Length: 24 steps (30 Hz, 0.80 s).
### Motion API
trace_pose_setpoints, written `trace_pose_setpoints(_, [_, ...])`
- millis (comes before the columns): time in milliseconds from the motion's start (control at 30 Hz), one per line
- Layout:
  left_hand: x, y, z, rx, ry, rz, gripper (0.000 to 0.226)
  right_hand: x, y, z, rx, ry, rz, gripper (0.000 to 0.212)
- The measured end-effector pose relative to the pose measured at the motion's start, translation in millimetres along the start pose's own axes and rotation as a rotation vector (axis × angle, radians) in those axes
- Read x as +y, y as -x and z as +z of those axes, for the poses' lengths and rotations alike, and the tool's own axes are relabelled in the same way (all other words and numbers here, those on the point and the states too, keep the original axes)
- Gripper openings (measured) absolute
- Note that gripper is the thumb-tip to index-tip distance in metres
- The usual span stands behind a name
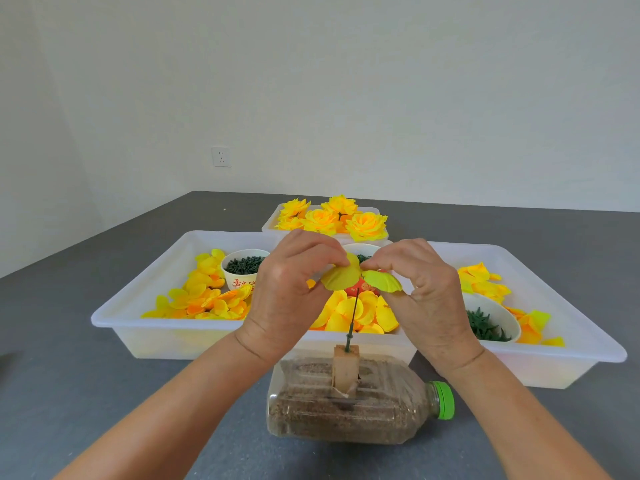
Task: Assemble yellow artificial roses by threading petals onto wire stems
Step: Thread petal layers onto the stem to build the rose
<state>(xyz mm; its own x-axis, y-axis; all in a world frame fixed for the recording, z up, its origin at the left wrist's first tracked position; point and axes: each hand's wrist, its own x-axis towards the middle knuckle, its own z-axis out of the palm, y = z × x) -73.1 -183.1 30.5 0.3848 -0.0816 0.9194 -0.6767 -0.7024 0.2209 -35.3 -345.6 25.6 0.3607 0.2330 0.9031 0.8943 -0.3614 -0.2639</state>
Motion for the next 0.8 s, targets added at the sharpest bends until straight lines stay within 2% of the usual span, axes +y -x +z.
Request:
trace_pose_setpoints(200, [0.2, 10.3, -2.9, -0.033, -0.068, 0.085, 0.008, -0.4, 11.5, -2.3, -0.027, 0.027, -0.017, 0.010])
trace_pose_setpoints(533, [3.5, 19.5, -2.7, -0.015, -0.088, 0.124, 0.010, -2.8, 19.7, -0.8, 0.047, 0.052, -0.047, 0.011])
trace_pose_setpoints(667, [1.9, 22.0, -1.5, -0.035, -0.097, 0.141, 0.004, -0.3, 21.9, 1.0, 0.031, 0.064, -0.061, 0.009])
trace_pose_setpoints(800, [1.3, 24.6, -0.2, -0.047, -0.097, 0.132, 0.008, 3.0, 25.7, 2.0, 0.020, 0.077, -0.045, 0.009])
